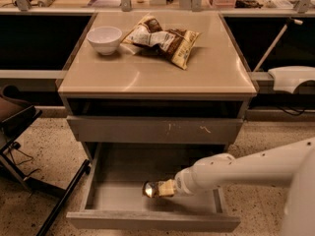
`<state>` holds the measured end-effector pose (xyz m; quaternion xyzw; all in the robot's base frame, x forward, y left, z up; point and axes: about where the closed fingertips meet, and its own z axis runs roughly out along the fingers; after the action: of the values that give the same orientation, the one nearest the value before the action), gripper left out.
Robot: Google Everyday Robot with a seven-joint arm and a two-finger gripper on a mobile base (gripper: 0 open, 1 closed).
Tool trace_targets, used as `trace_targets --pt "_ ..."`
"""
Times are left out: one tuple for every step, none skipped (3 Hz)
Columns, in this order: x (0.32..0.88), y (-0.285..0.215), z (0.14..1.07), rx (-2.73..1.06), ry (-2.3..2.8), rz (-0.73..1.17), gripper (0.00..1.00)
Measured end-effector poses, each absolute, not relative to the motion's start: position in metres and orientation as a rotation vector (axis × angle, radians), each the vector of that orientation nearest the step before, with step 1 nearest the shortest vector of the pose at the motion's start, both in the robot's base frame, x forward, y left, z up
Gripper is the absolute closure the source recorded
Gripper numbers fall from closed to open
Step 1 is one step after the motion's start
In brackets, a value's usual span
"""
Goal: Place orange can into middle drawer
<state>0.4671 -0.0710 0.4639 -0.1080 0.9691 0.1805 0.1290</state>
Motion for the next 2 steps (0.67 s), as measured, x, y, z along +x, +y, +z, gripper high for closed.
trace_targets --pt "0.4532 -0.0685 0.4298 -0.292 2.877 0.559 1.0" --pt "0.4561 -0.0741 0.4231 -0.244 2.868 0.537 1.0"
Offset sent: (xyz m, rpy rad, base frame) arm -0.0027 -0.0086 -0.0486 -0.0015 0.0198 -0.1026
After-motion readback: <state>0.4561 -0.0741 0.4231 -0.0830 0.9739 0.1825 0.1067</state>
